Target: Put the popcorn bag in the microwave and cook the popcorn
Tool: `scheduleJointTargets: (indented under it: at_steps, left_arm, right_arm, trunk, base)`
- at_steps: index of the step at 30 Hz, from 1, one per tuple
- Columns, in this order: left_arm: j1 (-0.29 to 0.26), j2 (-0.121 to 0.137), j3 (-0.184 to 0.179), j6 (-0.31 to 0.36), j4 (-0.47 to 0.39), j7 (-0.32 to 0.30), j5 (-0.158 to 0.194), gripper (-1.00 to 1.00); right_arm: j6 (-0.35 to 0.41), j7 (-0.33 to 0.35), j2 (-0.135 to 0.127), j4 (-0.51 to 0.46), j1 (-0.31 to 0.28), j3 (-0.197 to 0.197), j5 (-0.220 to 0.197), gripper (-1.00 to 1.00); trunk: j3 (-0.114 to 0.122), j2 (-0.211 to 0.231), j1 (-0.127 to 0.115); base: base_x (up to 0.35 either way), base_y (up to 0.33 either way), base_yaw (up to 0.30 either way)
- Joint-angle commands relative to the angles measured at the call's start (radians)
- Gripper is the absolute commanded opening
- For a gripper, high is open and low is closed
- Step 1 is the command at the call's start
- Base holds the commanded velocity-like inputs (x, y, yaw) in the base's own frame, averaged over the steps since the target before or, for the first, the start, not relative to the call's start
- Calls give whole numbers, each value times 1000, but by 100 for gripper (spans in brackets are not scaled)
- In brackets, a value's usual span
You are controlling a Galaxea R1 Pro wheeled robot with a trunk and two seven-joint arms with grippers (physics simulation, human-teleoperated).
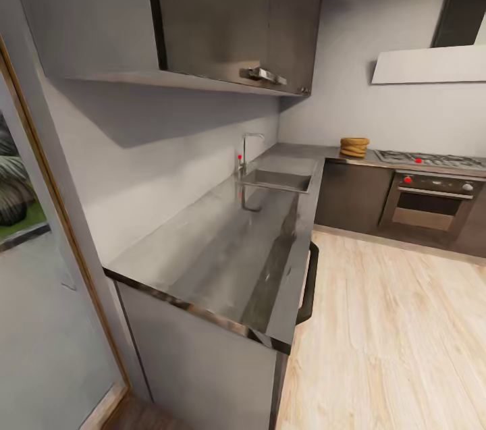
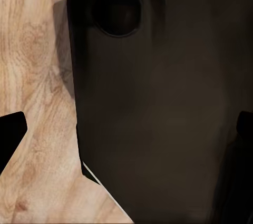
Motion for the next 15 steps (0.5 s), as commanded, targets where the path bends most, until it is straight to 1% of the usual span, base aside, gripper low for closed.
scheduleJointTargets:
  at_steps: [1,3,5,8,11,15]
  left_arm:
    - [0,0,0,0,0,0,0,100]
    - [0,3,2,-5,4,-11,-2,100]
    - [1,3,2,-5,4,-13,-2,100]
    - [3,-8,3,-5,-4,-12,-2,100]
    - [9,-11,3,-5,-7,-12,-2,100]
    - [11,-12,3,-6,-8,-12,-2,100]
  right_arm:
    - [0,0,0,0,0,0,0,100]
    - [3,-5,-2,5,1,5,9,100]
    - [3,-5,-1,5,1,4,9,100]
    - [8,-5,-1,-13,-16,3,6,100]
    - [9,-6,-1,-30,-26,3,7,100]
    - [8,-6,-3,-52,-29,5,8,100]
  trunk:
    - [0,0,0]
    - [0,0,0]
    - [0,0,0]
    - [0,0,0]
    - [0,0,0]
    - [0,0,0]
  base:
    - [0,0,0]
    - [-15,0,0]
    - [-7,0,0]
    - [-44,0,0]
    - [-255,0,0]
    - [-330,0,0]
